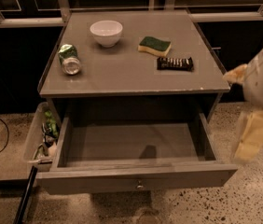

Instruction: Close top drawer

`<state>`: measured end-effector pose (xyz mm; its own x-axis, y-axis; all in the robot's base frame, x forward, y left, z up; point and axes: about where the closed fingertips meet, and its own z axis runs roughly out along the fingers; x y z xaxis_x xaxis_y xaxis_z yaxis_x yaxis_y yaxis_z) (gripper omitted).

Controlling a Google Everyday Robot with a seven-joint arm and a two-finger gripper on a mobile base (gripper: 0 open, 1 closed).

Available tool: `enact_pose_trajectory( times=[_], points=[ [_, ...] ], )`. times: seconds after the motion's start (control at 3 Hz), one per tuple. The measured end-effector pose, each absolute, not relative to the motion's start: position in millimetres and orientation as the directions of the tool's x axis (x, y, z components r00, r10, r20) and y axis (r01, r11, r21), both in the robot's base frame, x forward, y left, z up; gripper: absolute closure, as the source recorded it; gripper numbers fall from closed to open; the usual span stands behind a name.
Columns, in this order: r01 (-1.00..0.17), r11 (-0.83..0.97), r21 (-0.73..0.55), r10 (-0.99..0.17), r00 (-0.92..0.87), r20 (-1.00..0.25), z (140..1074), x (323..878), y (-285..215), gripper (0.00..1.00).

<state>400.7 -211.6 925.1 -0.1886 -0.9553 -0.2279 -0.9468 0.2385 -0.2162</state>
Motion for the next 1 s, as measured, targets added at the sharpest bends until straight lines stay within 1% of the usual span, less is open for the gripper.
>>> enact_pose_trajectory(
  times=[0.33,0.67,1.0],
  points=[
    [-0.960,0.217,-0.175,-0.947,-0.164,-0.276,872.4,365.7,-215.3,0.18],
    [-0.967,0.205,-0.155,-0.926,-0.140,-0.352,816.4,338.9,-220.7,0.41],
    [-0.972,0.163,-0.171,-0.931,-0.094,-0.353,808.5,334.6,-220.6,0.65]
  ],
)
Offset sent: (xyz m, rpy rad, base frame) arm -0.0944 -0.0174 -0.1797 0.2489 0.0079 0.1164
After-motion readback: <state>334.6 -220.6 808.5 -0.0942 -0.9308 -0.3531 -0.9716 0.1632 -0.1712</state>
